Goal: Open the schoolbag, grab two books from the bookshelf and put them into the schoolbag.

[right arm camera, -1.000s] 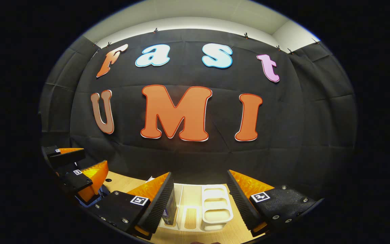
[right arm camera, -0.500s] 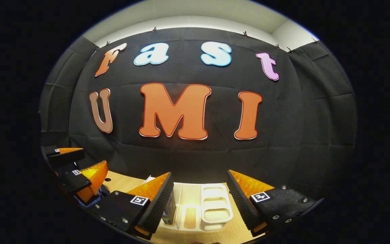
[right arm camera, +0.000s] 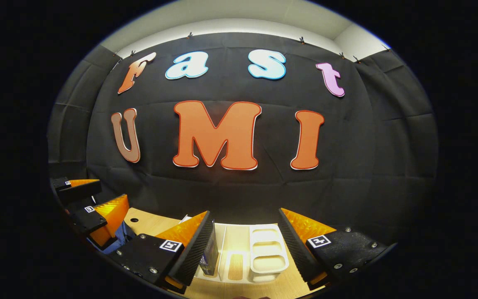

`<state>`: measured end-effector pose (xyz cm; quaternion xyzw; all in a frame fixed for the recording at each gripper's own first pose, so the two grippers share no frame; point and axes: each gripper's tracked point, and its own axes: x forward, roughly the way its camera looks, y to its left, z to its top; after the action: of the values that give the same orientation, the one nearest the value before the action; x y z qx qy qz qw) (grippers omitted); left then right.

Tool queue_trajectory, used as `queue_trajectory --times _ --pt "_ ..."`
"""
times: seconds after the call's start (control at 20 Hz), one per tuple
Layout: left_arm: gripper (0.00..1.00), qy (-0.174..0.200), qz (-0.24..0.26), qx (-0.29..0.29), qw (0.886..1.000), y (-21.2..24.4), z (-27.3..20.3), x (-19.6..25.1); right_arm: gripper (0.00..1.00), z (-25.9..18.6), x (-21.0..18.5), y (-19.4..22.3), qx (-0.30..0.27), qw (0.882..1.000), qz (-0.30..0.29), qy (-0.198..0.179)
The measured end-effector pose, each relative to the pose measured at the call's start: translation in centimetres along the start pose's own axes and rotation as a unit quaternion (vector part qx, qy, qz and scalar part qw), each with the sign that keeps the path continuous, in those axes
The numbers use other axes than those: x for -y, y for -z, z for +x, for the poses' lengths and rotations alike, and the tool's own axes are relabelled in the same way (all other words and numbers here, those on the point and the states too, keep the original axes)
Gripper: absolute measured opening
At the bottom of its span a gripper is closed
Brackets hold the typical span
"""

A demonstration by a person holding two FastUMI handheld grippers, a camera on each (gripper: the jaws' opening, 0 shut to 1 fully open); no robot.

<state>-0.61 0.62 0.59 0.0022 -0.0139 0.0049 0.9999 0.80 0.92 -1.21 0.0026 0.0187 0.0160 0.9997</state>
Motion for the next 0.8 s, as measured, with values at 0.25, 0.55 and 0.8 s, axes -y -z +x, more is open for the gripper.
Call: queue_trajectory --times 0.25,0.55,0.8 --pt "0.95 -0.012 0.001 -0.008 1.000 0.5 0.1 -0.9 0.94 0.4 -1.2 0.0 0.000 1.000 -0.011 -0.013" --pt "0.95 -0.036 0.005 0.004 0.999 0.0 -0.8 -3.0 0.94 0.7 -2.8 -0.1 0.001 0.999 -0.010 -0.034" --pt "0.95 -0.058 0.004 0.000 0.998 0.3 -1.6 -4.5 0.94 0.5 -4.0 0.1 0.002 0.999 -0.015 -0.050"
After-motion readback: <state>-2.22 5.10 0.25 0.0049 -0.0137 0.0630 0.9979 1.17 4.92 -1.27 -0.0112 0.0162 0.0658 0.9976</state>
